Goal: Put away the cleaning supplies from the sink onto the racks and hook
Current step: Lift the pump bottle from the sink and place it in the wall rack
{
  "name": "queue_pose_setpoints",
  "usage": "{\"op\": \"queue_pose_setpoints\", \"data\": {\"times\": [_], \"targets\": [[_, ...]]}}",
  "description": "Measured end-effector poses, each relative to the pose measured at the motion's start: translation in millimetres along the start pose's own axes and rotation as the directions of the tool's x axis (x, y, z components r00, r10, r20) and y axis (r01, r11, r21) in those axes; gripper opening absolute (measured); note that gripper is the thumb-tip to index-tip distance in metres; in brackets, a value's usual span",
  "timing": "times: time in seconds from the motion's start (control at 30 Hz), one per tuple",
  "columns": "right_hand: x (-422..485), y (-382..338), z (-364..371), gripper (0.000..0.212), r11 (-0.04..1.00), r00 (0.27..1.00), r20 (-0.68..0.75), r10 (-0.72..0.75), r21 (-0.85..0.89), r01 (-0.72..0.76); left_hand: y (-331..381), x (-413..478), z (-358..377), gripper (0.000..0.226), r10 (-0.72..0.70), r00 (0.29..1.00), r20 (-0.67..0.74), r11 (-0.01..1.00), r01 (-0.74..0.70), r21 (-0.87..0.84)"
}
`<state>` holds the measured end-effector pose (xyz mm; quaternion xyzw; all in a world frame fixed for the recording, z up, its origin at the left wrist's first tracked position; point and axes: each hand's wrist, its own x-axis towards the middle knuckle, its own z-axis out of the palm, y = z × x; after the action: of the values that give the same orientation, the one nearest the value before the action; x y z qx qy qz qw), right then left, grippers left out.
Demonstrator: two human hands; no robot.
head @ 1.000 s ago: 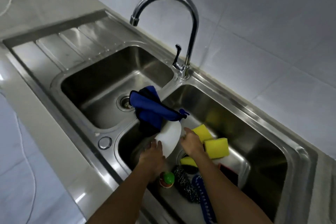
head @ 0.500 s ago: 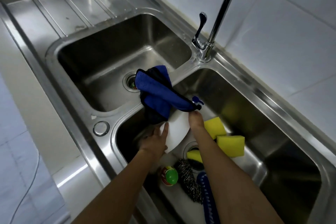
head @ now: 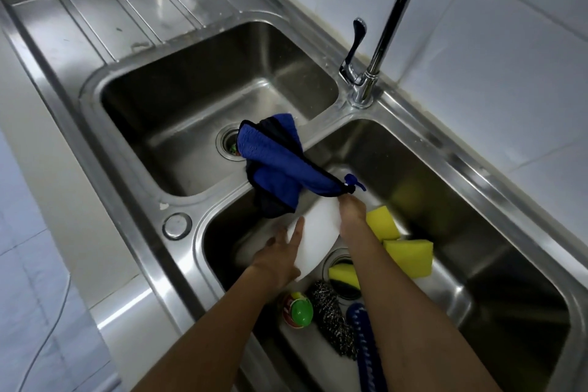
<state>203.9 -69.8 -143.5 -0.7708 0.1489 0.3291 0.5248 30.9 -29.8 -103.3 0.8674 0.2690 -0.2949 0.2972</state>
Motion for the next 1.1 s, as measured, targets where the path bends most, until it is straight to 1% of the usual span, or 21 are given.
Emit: {"op": "queue_pose_setpoints", "data": {"times": [0.1, 0.17, 0.23, 0.3, 0.33, 0.37, 0.4, 0.47, 0.57, 0.6, 0.67, 0.73, 0.83, 0.93, 1.0, 1.1], "targets": [[-10.2, -3.7, -9.1, 0.031, 0.992, 0.996, 0.023, -0.086, 0.100, 0.083, 1.1, -1.5, -4.7, 0.090, -0.007, 1.000, 0.000, 0.998, 0.007, -0.060], [-19.0, -12.8, -16.4, 0.030, 0.981, 0.989, 0.039, -0.143, 0.137, 0.137, 4.6, -2.1, -10.0, 0.085, 0.008, 1.000, -0.011, 0.998, -0.009, -0.068], [-26.8, -25.0, -27.1, 0.024, 0.967, 0.971, 0.067, -0.230, 0.128, 0.220, 12.9, -3.1, -17.4, 0.083, 0.022, 1.000, 0.014, 0.995, -0.020, -0.094], [-39.5, -36.0, -43.9, 0.009, 0.946, 0.948, 0.075, -0.308, 0.129, 0.297, 26.1, -10.3, -25.2, 0.083, 0.057, 0.997, 0.058, 0.994, -0.051, -0.095], [-46.4, -42.2, -53.0, 0.005, 0.935, 0.938, 0.071, -0.340, 0.133, 0.329, 33.0, -13.7, -29.0, 0.082, 0.073, 0.995, 0.065, 0.994, -0.067, -0.086], [-47.9, -46.4, -57.3, 0.010, 0.929, 0.930, 0.071, -0.361, 0.114, 0.352, 38.3, -13.5, -30.1, 0.082, 0.078, 0.994, 0.071, 0.993, -0.071, -0.090], [-49.7, -50.7, -62.4, 0.012, 0.923, 0.925, 0.057, -0.376, 0.106, 0.369, 43.7, -13.4, -31.1, 0.081, 0.082, 0.994, 0.067, 0.992, -0.075, -0.099], [-70.0, -65.4, -83.9, 0.010, 0.912, 0.918, 0.007, -0.397, 0.112, 0.393, 59.9, -25.1, -39.7, 0.081, 0.131, 0.990, 0.046, 0.987, -0.127, -0.096], [-101.3, -89.0, -114.6, 0.029, 0.894, 0.901, -0.058, -0.430, 0.109, 0.434, 82.9, -42.7, -51.0, 0.079, 0.201, 0.979, 0.019, 0.978, -0.199, -0.067], [-113.3, -96.2, -126.0, 0.031, 0.883, 0.890, -0.080, -0.449, 0.111, 0.456, 91.1, -49.5, -57.0, 0.079, 0.224, 0.974, 0.018, 0.974, -0.223, -0.049], [-134.7, -109.0, -145.0, 0.025, 0.858, 0.864, -0.106, -0.493, 0.105, 0.503, 105.8, -60.7, -67.0, 0.077, 0.275, 0.961, 0.023, 0.961, -0.274, -0.025], [-159.1, -120.2, -166.4, 0.016, 0.814, 0.814, -0.151, -0.560, 0.079, 0.575, 122.7, -75.2, -77.6, 0.075, 0.340, 0.940, -0.004, 0.940, -0.340, 0.011], [-196.1, -135.8, -198.8, 0.017, 0.762, 0.746, -0.237, -0.622, 0.039, 0.647, 149.7, -94.5, -88.0, 0.073, 0.455, 0.885, -0.098, 0.891, -0.454, 0.035], [-237.0, -149.3, -232.3, 0.015, 0.712, 0.674, -0.310, -0.671, -0.014, 0.702, 179.5, -115.6, -93.9, 0.069, 0.575, 0.792, -0.208, 0.806, -0.591, -0.023], [-264.2, -158.0, -252.0, 0.012, 0.675, 0.621, -0.343, -0.705, -0.052, 0.736, 199.2, -131.0, -95.8, 0.067, 0.628, 0.731, -0.268, 0.745, -0.664, -0.067], [-306.5, -171.2, -285.5, 0.010, 0.613, 0.535, -0.393, -0.748, -0.099, 0.784, 234.5, -158.0, -99.3, 0.065, 0.696, 0.632, -0.342, 0.650, -0.756, -0.074]]}}
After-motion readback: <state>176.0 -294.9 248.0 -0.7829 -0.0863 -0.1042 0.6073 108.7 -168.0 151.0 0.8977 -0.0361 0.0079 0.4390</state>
